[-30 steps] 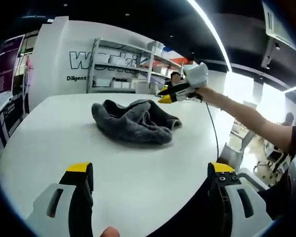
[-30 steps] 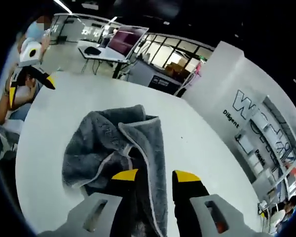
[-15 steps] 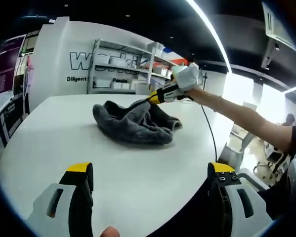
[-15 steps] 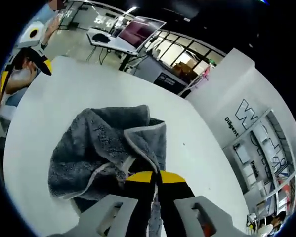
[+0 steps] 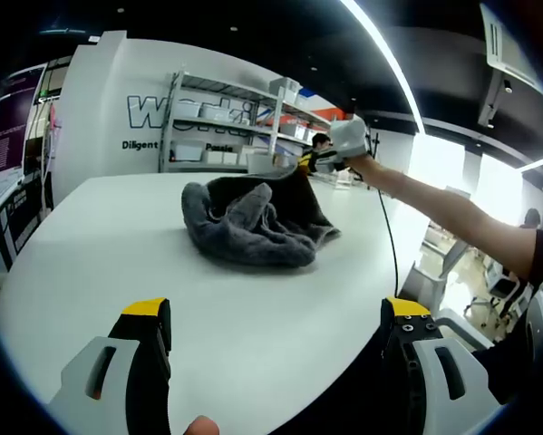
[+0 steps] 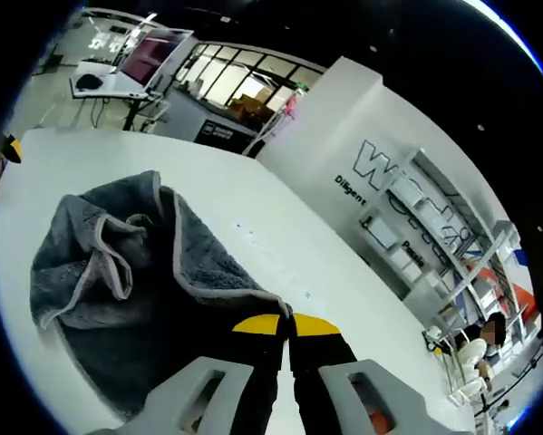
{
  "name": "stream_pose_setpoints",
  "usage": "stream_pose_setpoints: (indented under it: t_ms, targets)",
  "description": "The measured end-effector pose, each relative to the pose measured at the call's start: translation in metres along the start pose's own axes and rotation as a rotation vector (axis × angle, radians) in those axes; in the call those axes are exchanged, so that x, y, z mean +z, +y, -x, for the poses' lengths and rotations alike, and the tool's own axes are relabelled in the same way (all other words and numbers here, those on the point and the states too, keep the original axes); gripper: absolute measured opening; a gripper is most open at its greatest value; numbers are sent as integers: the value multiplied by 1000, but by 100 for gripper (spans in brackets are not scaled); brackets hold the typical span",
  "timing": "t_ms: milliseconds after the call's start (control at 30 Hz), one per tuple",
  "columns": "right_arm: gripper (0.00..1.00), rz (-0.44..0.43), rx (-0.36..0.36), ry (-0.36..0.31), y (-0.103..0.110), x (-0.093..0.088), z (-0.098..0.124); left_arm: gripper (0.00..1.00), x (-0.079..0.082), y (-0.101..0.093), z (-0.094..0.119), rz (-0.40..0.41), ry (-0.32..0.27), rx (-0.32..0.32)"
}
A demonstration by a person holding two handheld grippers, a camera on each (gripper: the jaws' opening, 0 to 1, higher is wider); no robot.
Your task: Open the folded towel by lifting each exposed corner and separating the folded layers until the towel lies flat within the target outline without major curled edges
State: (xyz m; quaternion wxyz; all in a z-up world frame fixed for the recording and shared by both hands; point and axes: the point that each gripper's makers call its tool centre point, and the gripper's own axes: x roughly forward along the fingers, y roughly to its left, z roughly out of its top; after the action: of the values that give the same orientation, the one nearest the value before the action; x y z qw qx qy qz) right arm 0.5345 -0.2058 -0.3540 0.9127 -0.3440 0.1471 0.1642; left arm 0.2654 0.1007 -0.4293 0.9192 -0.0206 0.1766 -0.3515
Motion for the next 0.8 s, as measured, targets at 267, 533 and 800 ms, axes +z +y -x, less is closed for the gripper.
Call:
stream_pose_setpoints:
  t_ms: [267,533,800]
  targets:
    - [0,-29,-64,79,-26,-37,-5,94,0,-3,-1,-6,4,-14]
    - [0,-37,-71,199,-20,-80,-20,94,0,-2,-2,-6,4,-11]
    - [5,-113,-41,292,-5,-107,-26,94,-1,-2,-3,-6,9,-12]
